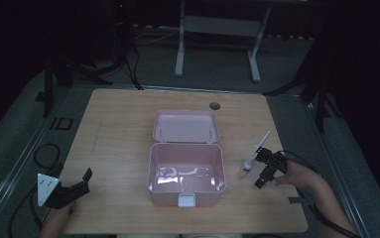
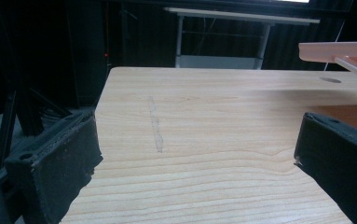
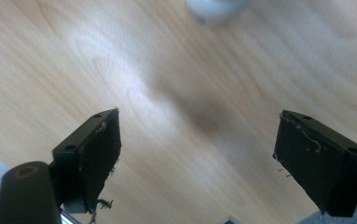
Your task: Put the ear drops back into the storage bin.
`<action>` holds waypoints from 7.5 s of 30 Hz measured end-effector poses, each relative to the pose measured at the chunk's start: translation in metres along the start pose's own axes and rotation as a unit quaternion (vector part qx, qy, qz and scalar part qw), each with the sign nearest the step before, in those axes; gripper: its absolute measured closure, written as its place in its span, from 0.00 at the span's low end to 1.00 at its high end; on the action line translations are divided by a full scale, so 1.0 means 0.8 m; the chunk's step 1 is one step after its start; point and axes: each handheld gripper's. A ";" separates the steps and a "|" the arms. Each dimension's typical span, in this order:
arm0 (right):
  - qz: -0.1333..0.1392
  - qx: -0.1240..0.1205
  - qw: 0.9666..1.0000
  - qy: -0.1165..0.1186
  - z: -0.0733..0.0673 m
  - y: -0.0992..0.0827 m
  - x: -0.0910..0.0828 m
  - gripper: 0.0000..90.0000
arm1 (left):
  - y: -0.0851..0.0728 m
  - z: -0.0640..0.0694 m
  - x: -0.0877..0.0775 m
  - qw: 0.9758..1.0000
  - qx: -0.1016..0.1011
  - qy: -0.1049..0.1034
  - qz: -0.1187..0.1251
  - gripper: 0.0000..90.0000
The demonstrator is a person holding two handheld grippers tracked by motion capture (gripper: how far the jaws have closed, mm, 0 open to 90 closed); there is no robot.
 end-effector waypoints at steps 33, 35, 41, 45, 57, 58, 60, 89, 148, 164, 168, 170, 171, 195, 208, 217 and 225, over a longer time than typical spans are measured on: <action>-0.038 -0.014 0.999 -0.009 -0.005 0.086 0.023 0.57 | 0.000 0.000 0.000 1.000 0.001 -0.003 0.001 0.00; -0.035 -0.020 0.999 -0.009 -0.005 0.086 0.024 0.60 | 0.000 0.000 0.000 1.000 0.001 -0.003 0.000 0.00; -0.040 -0.052 0.998 -0.022 -0.010 0.085 0.023 0.66 | 0.000 0.000 0.000 1.000 0.001 -0.003 0.000 0.00; -0.045 -0.090 0.994 -0.031 -0.016 0.079 0.024 0.66 | 0.000 0.000 0.000 1.000 0.000 -0.003 0.000 0.00; -0.043 -0.183 0.982 -0.030 -0.030 0.059 0.015 0.66 | 0.000 0.000 0.000 1.000 0.001 -0.002 0.000 0.00; -0.043 -0.191 0.980 -0.030 -0.032 0.057 0.014 0.66 | 0.000 0.000 0.000 1.000 0.001 -0.002 0.000 0.00; -0.043 -0.210 0.976 -0.035 -0.035 0.054 0.012 0.66 | 0.000 0.000 0.000 1.000 0.001 -0.002 0.000 0.00; -0.059 -0.367 0.926 -0.068 -0.082 0.011 -0.011 0.66 | 0.000 0.000 0.000 1.000 0.001 0.000 -0.001 0.00; -0.018 -0.332 0.939 -0.082 -0.150 0.038 -0.136 0.66 | 0.000 0.000 0.000 1.000 -0.002 0.000 -0.001 0.00; -0.005 -0.357 0.930 -0.086 -0.186 0.060 -0.155 0.66 | 0.000 0.000 0.000 1.000 -0.002 0.000 -0.002 0.00; 0.000 -0.366 0.927 -0.081 -0.195 0.066 -0.154 0.66 | 0.000 0.000 0.000 1.000 -0.002 0.000 -0.001 0.00; 0.001 -0.369 0.926 -0.081 -0.199 0.070 -0.153 0.66 | 0.000 0.000 0.000 1.000 -0.002 0.000 -0.001 0.00; 0.001 -0.369 0.926 -0.079 -0.201 0.071 -0.152 0.66 | 0.000 0.000 0.000 1.000 -0.002 0.000 -0.001 0.00; -0.018 -0.366 0.928 -0.067 -0.217 0.112 -0.101 0.66 | 0.000 0.000 0.000 1.000 -0.003 -0.001 0.000 0.00; -0.029 -0.370 0.927 -0.059 -0.223 0.123 -0.072 0.66 | 0.000 -0.001 0.000 1.000 -0.002 -0.001 -0.002 0.00; -0.029 -0.374 0.925 -0.060 -0.226 0.128 -0.057 0.66 | 0.000 -0.001 0.000 1.000 -0.002 -0.001 -0.002 0.00; -0.038 -0.375 0.925 -0.058 -0.229 0.132 -0.041 0.66 | 0.000 -0.001 0.000 1.000 -0.002 -0.001 -0.002 0.00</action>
Point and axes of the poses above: each handheld gripper's, and its own axes: x roughly forward along the jaws, y roughly out of its top, z roughly to its right, and after that the axes turned 7 degrees about x, right-handed
